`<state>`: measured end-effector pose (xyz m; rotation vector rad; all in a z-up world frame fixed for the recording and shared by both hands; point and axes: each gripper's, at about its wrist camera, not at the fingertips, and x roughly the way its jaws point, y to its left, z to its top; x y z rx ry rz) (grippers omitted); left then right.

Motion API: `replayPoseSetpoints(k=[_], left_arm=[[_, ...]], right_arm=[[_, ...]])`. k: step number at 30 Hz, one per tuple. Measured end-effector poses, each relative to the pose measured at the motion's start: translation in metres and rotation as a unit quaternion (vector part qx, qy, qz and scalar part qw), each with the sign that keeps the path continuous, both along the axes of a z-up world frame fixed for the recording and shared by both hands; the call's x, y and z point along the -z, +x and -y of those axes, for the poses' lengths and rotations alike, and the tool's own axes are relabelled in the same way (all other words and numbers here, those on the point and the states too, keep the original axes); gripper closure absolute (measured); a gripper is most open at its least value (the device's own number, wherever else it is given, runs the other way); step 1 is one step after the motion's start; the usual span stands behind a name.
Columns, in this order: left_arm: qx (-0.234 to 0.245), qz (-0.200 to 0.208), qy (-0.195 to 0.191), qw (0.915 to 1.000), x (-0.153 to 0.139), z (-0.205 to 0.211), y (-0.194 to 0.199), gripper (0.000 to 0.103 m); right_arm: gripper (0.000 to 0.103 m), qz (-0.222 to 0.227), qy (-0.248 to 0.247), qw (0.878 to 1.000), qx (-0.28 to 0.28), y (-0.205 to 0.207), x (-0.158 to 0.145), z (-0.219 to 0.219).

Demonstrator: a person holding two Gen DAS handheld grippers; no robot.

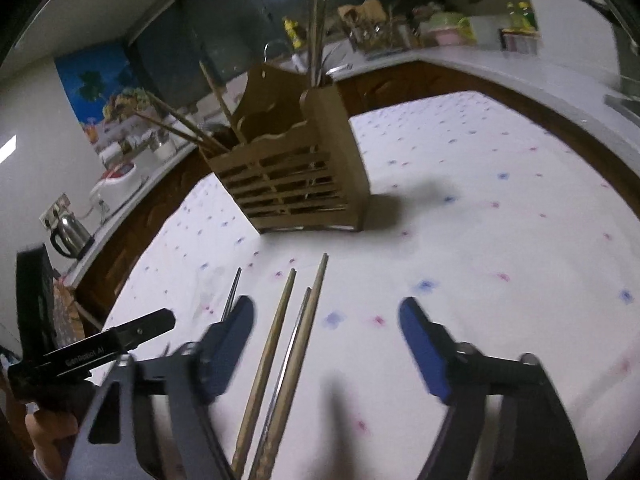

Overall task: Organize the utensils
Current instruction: 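Move both tools back down to the remaining chopsticks, then grasp a metal chopstick with the left tool while the right grasps a wooden chopstick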

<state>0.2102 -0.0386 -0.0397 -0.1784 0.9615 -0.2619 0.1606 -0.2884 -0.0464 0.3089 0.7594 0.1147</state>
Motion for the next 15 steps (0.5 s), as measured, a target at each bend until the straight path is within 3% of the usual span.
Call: replayPoseSetpoints(k=[4, 15], left_arm=[[0.016, -0.009, 0.008, 0.9998, 0.003, 0.012, 0.019, 0.067], [0.054, -0.044, 0.041, 0.9967, 0.025, 0.043, 0.053, 0.076]], right_arm=[[0.058, -0.031, 0.001, 0.999, -0.009, 0.03, 0.011, -0.005], [0.078, -0.072, -0.047, 0.996, -0.033, 0.07, 0.031, -0.021]])
